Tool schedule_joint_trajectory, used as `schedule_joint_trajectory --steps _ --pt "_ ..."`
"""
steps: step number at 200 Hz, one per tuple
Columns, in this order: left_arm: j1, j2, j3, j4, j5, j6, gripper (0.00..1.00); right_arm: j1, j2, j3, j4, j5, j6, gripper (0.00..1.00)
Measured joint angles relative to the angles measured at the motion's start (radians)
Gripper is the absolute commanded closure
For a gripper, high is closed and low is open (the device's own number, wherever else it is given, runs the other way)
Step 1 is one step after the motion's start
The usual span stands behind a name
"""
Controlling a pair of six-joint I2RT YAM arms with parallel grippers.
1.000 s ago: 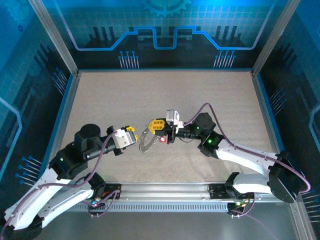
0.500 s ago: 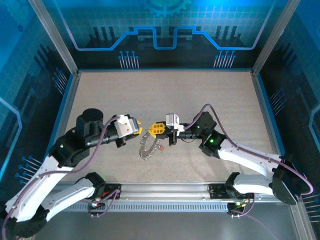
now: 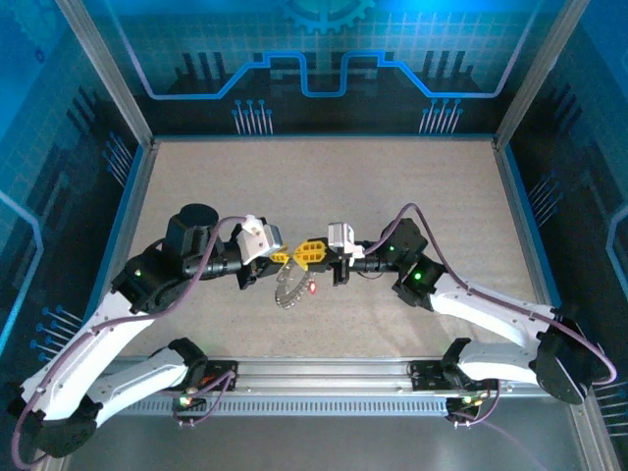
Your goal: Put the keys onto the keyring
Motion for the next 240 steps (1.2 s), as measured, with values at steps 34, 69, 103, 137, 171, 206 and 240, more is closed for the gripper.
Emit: schedule_joint_trajectory --steps 34,69,103,137,171,206,240 --pt "-0.001 -0.003 0.0 -0.002 0.02 0.001 0.67 0.0 -0.007 -0.001 -0.003 0.001 -0.006 1.0" --pt "-0.001 -0.017 0.0 -0.003 0.034 -0.003 0.7 0.0 -0.012 -0.007 -0.008 0.001 -0.016 1.0" --pt "-0.001 -0.019 -0.002 0.01 0.046 -0.01 0.79 0.0 -0.012 -0.007 -0.019 0.0 -0.027 1.0" --pt "-0.001 -0.018 -0.002 0.012 0.066 -0.008 0.87 0.0 -0.012 -0.007 -0.032 0.0 -0.037 1.0" --pt "-0.001 -0.014 -0.002 0.01 0.076 -0.002 0.93 0.0 -0.013 -0.007 -0.041 0.001 -0.042 1.0" --pt "-0.001 -0.014 -0.002 -0.002 0.076 0.029 1.0 0.0 -0.014 -0.006 -0.057 0.001 -0.049 0.97" --pt "-0.003 -0.014 -0.002 -0.043 0.071 0.072 1.0 -0.002 -0.019 0.024 -0.182 -0.01 -0.148 0.9"
